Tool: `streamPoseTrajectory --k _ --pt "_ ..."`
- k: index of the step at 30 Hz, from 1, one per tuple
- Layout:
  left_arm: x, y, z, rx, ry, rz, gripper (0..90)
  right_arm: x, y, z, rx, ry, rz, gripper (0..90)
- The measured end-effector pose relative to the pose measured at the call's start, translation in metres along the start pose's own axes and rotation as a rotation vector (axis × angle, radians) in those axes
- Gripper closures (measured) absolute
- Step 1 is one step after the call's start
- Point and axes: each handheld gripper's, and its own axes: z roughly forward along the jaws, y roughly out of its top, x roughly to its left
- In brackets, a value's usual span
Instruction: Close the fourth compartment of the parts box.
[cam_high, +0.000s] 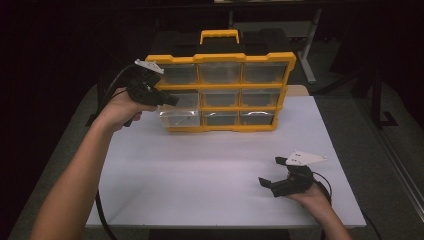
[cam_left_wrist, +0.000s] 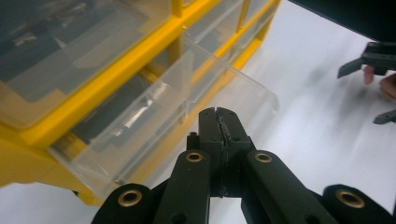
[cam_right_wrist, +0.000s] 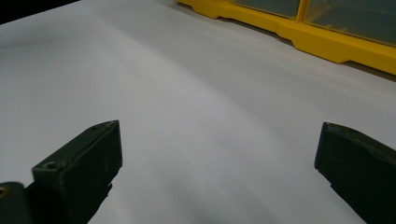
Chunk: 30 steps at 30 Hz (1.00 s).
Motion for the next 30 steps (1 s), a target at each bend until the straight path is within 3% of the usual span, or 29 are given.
streamPoseTrajectory --k 12,21,22,30 --pt "-0.027 -0.014 -0.007 -0.013 -0.042 0.015 90.0 0.001 0.0 0.001 0.0 0.001 0.0 0.3" --pt "-0.031 -0.028 0.0 -0.007 -0.035 0.008 90.0 0.002 0.001 0.001 -0.001 0.003 -0.004 0.3" --pt "-0.03 -0.029 0.0 0.005 -0.032 0.021 90.0 0.002 0.001 0.001 -0.001 0.003 -0.005 0.3" --pt "-0.027 -0.036 0.008 0.024 -0.01 0.015 90.0 0.003 0.001 0.001 0.0 0.005 -0.006 0.3"
